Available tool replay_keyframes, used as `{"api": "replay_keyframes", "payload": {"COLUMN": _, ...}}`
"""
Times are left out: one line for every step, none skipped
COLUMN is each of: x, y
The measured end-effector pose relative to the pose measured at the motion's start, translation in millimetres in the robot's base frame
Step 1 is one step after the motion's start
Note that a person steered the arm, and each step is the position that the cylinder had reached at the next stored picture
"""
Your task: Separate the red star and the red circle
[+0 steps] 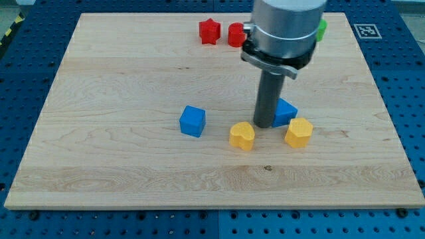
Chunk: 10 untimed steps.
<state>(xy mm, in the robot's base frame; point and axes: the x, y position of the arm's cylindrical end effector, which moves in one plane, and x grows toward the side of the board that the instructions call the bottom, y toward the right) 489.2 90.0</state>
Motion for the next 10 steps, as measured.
{"api": "replay_keyframes", "payload": {"x": 0.0, "y": 31.0}}
{"api": "replay_keyframes", "payload": {"x": -2.9, "y": 45.4}}
{"api": "replay_keyframes", "payload": {"x": -14.1, "y": 44.7}}
{"api": "replay_keyframes", "payload": {"x": -22.4, "y": 42.2}}
{"api": "replay_keyframes", "payload": {"x": -25.6, "y": 32.0}}
{"api": "replay_keyframes", "payload": {"x": -66.9, "y": -8.7}}
{"api": "replay_keyframes", "payload": {"x": -115.9, "y": -8.8}}
{"api": "replay_keyframes", "payload": {"x": -153.5, "y": 4.7}}
{"api": "replay_keyframes", "payload": {"x": -160.7, "y": 22.2}}
{"api": "replay_keyframes", "payload": {"x": -191.6, "y": 23.2}}
